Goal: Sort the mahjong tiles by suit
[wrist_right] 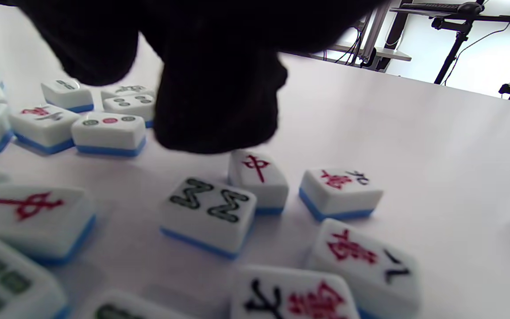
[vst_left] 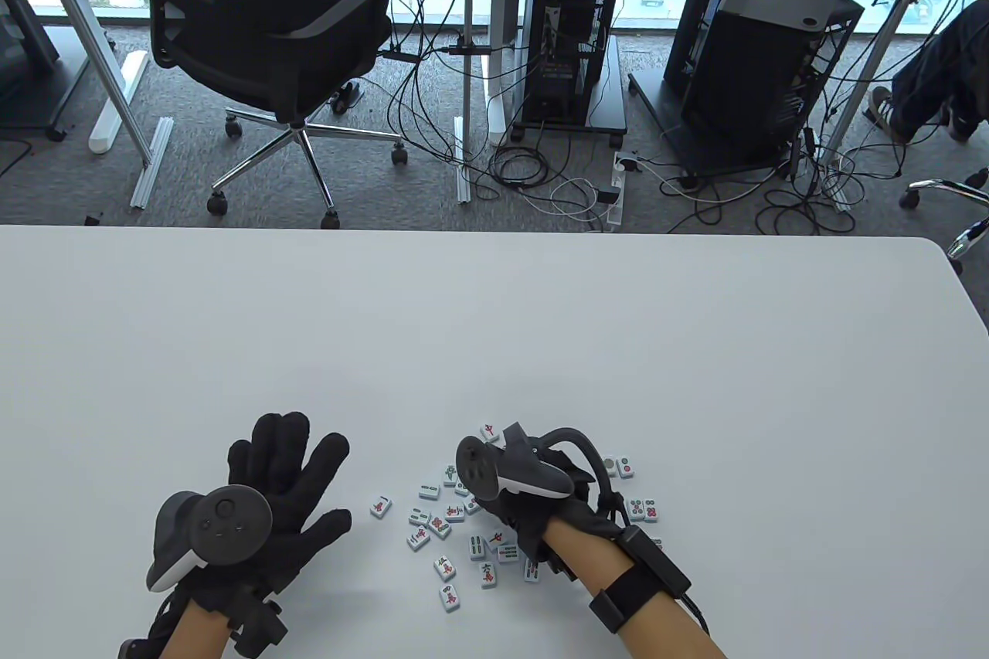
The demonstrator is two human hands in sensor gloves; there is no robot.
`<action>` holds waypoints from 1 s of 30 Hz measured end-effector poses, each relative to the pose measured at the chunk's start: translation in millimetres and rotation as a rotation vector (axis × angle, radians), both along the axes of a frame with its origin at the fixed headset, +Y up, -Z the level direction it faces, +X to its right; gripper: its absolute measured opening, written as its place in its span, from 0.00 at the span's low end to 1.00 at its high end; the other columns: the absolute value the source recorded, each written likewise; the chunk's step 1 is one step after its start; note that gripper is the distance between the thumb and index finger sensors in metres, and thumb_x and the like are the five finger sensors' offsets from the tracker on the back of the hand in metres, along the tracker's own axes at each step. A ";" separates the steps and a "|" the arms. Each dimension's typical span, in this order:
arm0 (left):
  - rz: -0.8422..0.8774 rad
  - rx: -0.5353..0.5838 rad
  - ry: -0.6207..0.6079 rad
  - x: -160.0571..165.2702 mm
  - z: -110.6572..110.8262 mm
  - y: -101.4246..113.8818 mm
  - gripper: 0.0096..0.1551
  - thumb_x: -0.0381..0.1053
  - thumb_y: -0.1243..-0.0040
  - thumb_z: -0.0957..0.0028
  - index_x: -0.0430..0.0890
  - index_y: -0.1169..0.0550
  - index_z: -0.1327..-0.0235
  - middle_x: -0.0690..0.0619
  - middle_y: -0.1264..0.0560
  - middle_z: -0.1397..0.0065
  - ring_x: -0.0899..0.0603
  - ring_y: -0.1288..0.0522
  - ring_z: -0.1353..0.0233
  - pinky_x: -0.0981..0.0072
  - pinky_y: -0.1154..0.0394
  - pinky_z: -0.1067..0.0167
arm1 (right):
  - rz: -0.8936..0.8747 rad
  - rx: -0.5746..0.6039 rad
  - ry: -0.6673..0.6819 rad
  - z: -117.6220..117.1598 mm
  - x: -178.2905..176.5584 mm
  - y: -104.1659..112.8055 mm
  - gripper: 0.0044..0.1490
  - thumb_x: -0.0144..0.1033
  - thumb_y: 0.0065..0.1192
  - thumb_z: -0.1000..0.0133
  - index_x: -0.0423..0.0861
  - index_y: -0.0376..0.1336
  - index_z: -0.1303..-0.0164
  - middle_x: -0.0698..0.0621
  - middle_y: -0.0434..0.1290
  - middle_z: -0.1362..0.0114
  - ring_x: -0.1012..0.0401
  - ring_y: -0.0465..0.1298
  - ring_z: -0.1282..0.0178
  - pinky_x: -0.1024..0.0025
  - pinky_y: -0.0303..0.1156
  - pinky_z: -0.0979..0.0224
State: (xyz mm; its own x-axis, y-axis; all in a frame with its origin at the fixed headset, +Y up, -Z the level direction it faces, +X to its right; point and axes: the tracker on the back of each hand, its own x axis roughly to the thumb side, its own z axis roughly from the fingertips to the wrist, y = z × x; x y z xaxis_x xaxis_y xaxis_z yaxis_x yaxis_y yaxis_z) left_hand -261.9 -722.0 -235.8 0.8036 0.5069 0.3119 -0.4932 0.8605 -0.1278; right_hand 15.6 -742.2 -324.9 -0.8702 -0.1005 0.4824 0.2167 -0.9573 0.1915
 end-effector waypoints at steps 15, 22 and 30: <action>0.001 0.000 -0.005 1.0 0.3 -0.9 0.48 0.79 0.57 0.50 0.68 0.57 0.20 0.67 0.77 0.20 0.51 0.84 0.19 0.45 0.82 0.29 | 0.139 0.107 0.021 -0.2 -10.3 -8.1 0.33 0.51 0.60 0.49 0.39 0.72 0.45 0.52 0.82 0.71 0.65 0.75 0.85 0.73 0.74 0.79; 0.004 0.006 -0.003 0.5 0.4 -0.6 0.48 0.79 0.57 0.50 0.69 0.57 0.20 0.67 0.77 0.21 0.51 0.84 0.19 0.45 0.82 0.29 | 0.171 0.057 -0.004 -0.5 -20.0 -18.2 0.38 0.52 0.65 0.52 0.34 0.70 0.44 0.52 0.82 0.72 0.66 0.75 0.86 0.73 0.74 0.79; 0.001 0.008 -0.005 0.9 0.6 -0.5 0.48 0.79 0.57 0.50 0.69 0.57 0.20 0.67 0.77 0.20 0.51 0.84 0.19 0.45 0.82 0.29 | 0.050 0.007 -0.114 -6.8 -14.8 -19.2 0.36 0.47 0.71 0.53 0.34 0.69 0.43 0.54 0.82 0.71 0.67 0.75 0.85 0.74 0.75 0.79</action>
